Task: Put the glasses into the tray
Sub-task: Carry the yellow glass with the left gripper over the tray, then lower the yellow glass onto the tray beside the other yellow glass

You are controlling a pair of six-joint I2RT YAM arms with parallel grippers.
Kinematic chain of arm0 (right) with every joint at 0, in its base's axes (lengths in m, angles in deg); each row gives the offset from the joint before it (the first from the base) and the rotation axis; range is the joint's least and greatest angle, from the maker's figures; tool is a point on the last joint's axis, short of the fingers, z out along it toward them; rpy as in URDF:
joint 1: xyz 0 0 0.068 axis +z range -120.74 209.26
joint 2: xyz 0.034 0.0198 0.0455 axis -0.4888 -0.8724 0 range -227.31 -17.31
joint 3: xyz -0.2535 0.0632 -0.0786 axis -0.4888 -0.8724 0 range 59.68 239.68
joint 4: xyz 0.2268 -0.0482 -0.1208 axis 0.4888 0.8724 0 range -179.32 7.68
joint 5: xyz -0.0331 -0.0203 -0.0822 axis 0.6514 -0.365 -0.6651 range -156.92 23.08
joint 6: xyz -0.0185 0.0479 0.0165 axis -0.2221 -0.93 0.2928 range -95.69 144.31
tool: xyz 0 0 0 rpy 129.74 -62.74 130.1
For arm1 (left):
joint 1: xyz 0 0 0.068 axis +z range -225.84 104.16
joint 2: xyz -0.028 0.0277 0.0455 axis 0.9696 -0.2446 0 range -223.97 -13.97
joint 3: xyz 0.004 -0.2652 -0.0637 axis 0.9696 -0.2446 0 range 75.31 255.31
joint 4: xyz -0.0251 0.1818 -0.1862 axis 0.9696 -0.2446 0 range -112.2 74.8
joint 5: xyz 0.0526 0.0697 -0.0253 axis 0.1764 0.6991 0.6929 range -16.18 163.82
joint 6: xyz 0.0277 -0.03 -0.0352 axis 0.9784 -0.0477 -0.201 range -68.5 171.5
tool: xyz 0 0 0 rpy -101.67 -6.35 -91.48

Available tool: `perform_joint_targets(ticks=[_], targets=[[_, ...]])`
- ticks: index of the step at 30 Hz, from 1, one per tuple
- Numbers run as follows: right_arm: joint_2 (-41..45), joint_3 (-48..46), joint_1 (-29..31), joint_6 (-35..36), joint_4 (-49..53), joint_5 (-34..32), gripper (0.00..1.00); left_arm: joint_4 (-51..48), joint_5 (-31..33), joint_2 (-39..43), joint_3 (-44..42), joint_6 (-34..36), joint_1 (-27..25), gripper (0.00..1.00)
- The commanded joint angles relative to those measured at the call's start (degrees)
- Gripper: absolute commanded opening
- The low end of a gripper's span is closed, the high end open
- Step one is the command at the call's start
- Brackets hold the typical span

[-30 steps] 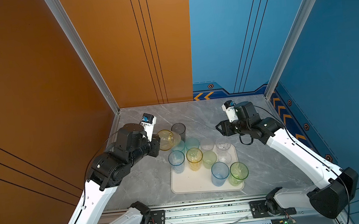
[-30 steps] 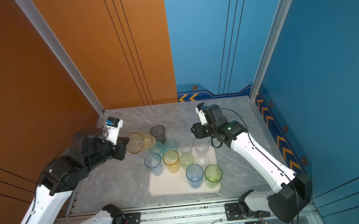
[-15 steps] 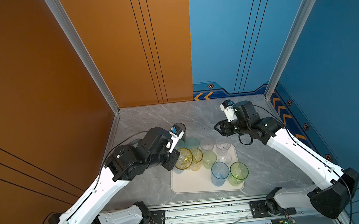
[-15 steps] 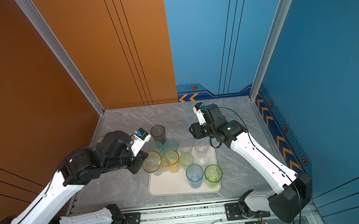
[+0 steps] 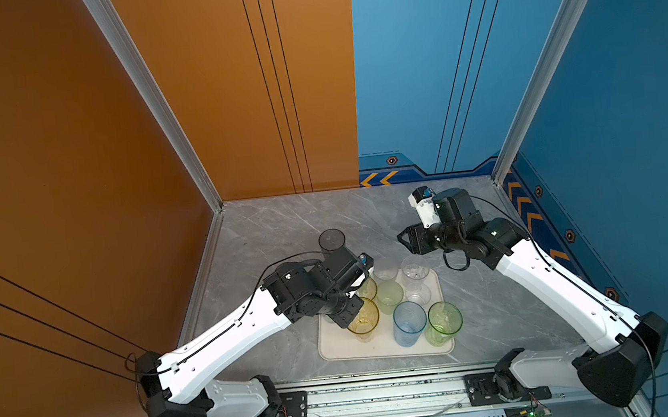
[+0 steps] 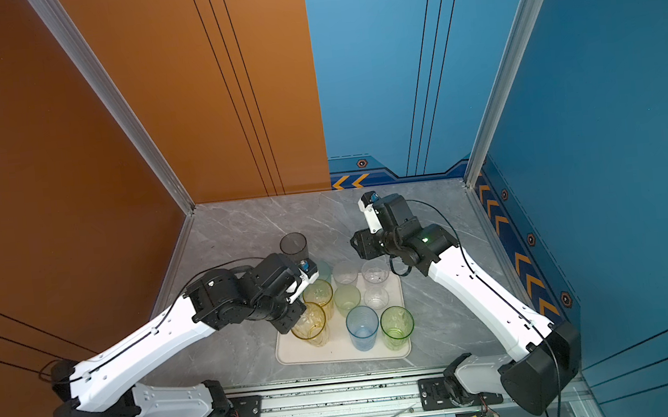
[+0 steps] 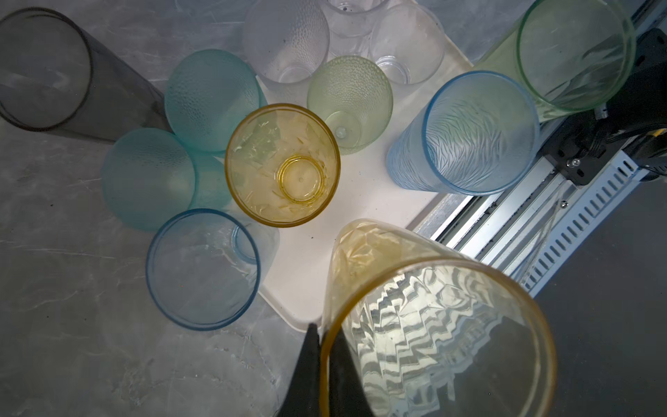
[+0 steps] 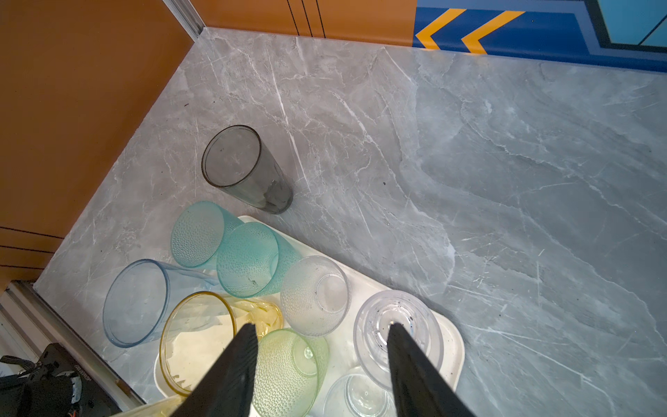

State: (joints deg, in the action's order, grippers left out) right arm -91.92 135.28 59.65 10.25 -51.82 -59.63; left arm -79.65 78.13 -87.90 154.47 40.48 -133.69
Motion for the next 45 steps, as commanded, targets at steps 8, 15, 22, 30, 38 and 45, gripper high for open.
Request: perform_joint_targets(ticks=[8,15,22,30,38,45], targets=[[-0.3,-0.4,0.3,-0.8,1.3,-1.6,0.57,6.3,-1.1,-4.4,-1.6,-0.9,-1.8,0.00],[-0.9,-0.6,0.0,-0.5,1.3,-1.8,0.57,6.3,-0.3,-7.3,-1.4,-0.2,-1.8,0.00],[-1.8,-0.6,0.0,-0.3,1.3,-1.8,0.57,7.3,-0.4,-7.9,-2.6,-0.1,-1.2,0.00],[-2.5,-0.4,-0.2,0.0,1.3,-1.7,0.57,8.4,-1.3,-8.4,-3.7,0.1,0.0,0.00],[-3.6,0.0,-0.4,0.2,1.3,-1.7,0.57,8.6,-2.2,-8.9,-3.9,0.9,1.4,0.00],[-4.4,0.5,-0.6,0.4,1.4,-1.5,0.57,8.7,-3.2,-9.7,-3.7,1.5,2.4,0.00]])
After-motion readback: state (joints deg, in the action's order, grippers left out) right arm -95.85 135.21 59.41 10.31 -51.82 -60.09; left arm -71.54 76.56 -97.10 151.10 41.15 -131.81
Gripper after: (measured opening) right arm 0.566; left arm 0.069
